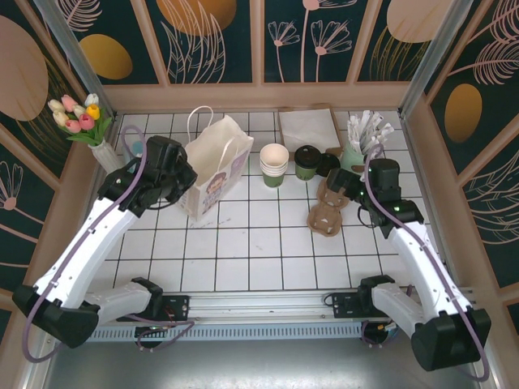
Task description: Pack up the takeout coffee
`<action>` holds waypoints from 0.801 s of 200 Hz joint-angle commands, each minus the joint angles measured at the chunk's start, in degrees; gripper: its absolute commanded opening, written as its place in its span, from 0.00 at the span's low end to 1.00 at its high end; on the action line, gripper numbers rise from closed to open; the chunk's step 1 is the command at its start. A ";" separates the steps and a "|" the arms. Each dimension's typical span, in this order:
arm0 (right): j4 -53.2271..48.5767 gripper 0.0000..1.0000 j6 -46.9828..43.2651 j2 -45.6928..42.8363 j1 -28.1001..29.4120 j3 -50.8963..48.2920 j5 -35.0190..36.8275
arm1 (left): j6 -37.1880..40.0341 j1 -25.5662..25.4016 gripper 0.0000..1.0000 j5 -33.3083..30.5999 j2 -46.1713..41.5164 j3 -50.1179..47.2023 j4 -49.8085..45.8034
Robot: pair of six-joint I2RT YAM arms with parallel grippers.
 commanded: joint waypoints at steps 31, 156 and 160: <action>-4.45 0.99 -0.10 4.67 4.07 -4.19 -14.98 | 13.50 0.30 0.00 12.03 -1.02 -1.23 -6.02; 14.13 0.99 12.69 17.48 17.42 -6.08 -20.91 | 23.43 0.65 0.20 15.61 1.96 3.70 -7.25; 15.24 0.99 13.62 17.59 17.43 -5.89 -21.65 | 23.75 0.66 0.22 15.74 2.29 4.16 -7.23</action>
